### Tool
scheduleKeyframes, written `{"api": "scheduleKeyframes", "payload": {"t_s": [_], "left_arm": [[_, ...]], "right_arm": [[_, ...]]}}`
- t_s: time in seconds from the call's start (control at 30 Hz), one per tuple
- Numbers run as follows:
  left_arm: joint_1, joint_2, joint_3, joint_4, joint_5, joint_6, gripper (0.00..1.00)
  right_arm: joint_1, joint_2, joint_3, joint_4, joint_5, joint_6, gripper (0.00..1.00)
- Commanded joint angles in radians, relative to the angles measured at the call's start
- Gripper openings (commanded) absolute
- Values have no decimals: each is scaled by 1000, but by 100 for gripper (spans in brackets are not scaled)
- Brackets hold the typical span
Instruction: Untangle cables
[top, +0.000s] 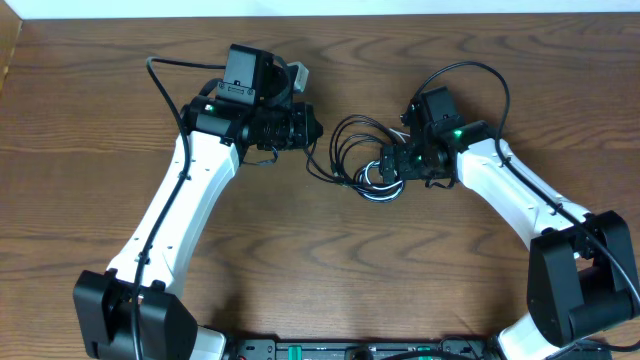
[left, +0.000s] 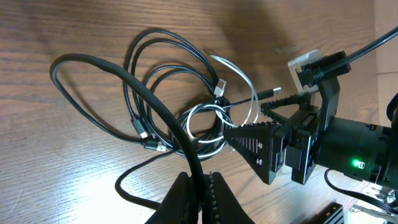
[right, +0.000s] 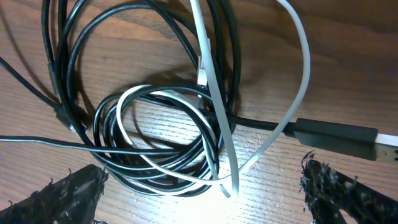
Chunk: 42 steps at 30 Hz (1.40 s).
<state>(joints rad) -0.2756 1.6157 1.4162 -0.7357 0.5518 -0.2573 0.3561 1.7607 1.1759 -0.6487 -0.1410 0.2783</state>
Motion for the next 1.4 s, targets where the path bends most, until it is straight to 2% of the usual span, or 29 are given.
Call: {"api": "scheduleKeyframes", "payload": {"t_s": [0.0, 0.8, 1.2, 1.37], "left_arm": [[1, 5, -6, 2, 5, 10, 7], [1, 5, -6, 27, 4, 42, 8], [1, 5, -6, 28, -26, 71, 8], [1, 5, -6, 27, -84, 70, 8]], "right_arm": [[6, 7, -5, 2, 8, 6, 99], [5, 7, -5, 2, 8, 6, 99], [5, 7, -5, 2, 8, 6, 99], [6, 7, -5, 2, 8, 6, 99]]}}
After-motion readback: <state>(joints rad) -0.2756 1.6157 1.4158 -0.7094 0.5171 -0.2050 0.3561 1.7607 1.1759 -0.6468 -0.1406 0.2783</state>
